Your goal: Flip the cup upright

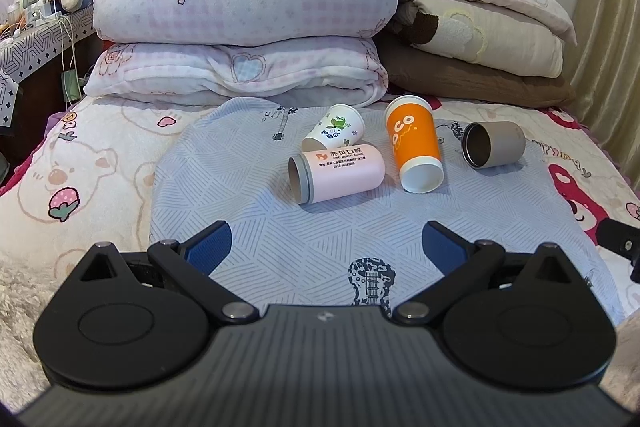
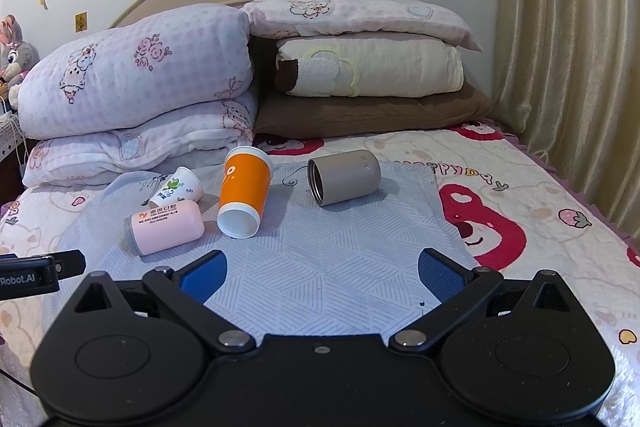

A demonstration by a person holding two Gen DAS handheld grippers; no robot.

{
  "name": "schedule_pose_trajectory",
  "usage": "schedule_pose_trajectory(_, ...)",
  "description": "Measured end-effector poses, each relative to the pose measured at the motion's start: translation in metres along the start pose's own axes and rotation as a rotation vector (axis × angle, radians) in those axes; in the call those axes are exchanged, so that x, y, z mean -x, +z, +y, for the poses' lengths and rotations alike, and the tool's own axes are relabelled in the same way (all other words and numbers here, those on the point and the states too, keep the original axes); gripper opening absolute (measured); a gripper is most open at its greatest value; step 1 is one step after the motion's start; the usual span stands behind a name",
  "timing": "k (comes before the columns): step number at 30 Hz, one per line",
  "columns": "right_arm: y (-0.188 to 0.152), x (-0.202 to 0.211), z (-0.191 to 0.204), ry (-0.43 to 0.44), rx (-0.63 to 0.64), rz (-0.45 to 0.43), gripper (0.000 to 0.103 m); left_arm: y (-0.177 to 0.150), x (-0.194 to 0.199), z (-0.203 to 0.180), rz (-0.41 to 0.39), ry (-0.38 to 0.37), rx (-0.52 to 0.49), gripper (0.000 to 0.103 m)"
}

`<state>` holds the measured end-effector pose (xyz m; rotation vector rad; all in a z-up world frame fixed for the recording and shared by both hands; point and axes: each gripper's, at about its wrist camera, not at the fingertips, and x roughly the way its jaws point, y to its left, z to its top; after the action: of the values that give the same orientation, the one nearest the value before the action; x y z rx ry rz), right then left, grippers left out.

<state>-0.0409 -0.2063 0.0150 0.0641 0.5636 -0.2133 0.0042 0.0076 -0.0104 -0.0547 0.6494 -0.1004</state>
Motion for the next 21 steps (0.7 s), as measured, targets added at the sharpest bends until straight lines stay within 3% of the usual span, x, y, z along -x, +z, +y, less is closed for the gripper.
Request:
schedule_pose_trajectory(15,-0.002,0.001,0.002,0.001,0.006,0.007,0.103,-0.005,-0.001,-0.001,0.009,0.000,-0.005,0.103)
schedule_pose_trajectory(21,0.011,0.012,-0.008,0.053,0.065,0.022,0.103,0.005,0.009,0.003,0.009,-0.030,0.014,0.103)
